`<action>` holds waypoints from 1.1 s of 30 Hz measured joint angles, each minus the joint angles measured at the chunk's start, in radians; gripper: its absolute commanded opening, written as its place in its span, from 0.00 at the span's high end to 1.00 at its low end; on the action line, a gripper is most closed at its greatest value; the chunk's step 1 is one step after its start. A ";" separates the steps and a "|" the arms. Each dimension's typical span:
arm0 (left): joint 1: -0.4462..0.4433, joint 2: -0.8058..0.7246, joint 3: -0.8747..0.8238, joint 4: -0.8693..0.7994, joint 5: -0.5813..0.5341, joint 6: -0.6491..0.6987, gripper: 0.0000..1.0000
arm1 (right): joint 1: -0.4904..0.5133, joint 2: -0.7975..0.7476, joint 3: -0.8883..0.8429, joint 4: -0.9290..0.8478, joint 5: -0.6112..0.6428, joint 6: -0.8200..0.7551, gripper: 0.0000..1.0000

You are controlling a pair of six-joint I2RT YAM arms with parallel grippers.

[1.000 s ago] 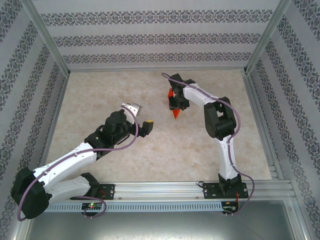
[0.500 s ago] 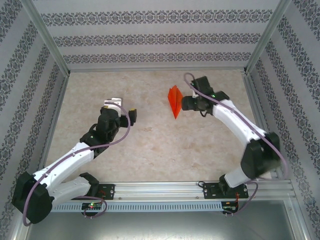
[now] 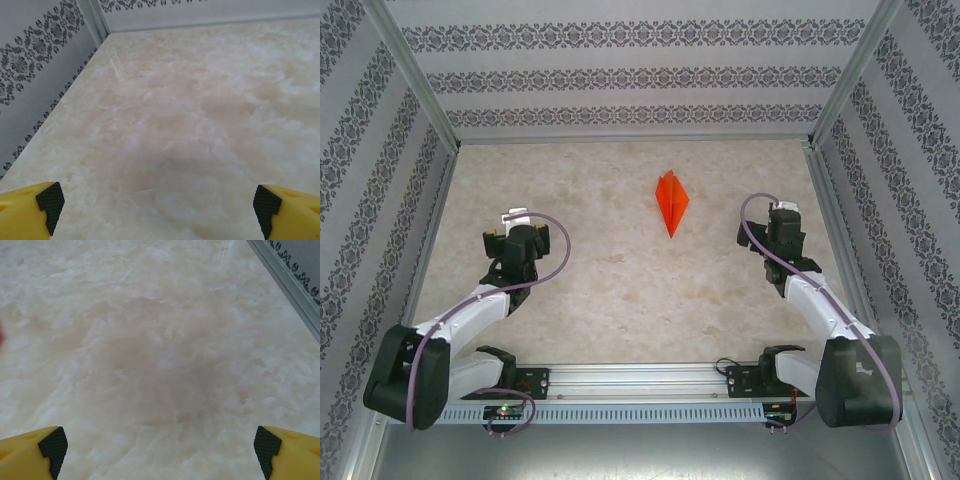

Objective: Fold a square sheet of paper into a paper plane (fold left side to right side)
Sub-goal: Reset both arms

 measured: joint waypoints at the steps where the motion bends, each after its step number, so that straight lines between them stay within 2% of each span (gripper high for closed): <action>1: 0.003 0.018 -0.014 0.027 0.007 0.015 0.00 | -0.003 0.019 -0.011 0.042 -0.005 -0.009 0.02; 8: 0.042 0.104 -0.091 0.197 0.109 0.105 0.00 | -0.016 0.196 -0.074 0.346 -0.096 -0.060 0.02; 16: 0.143 0.167 -0.119 0.416 0.318 0.138 0.00 | -0.029 0.317 -0.095 0.629 -0.180 -0.129 0.02; 19: 0.186 0.264 -0.116 0.504 0.393 0.135 0.00 | -0.029 0.345 -0.130 0.694 -0.204 -0.142 0.02; 23: 0.197 0.387 -0.095 0.530 0.448 0.134 0.00 | -0.029 0.356 -0.142 0.731 -0.218 -0.149 0.02; 33: 0.240 0.394 -0.031 0.528 0.511 0.104 0.00 | -0.026 0.356 -0.142 0.781 -0.203 -0.156 0.02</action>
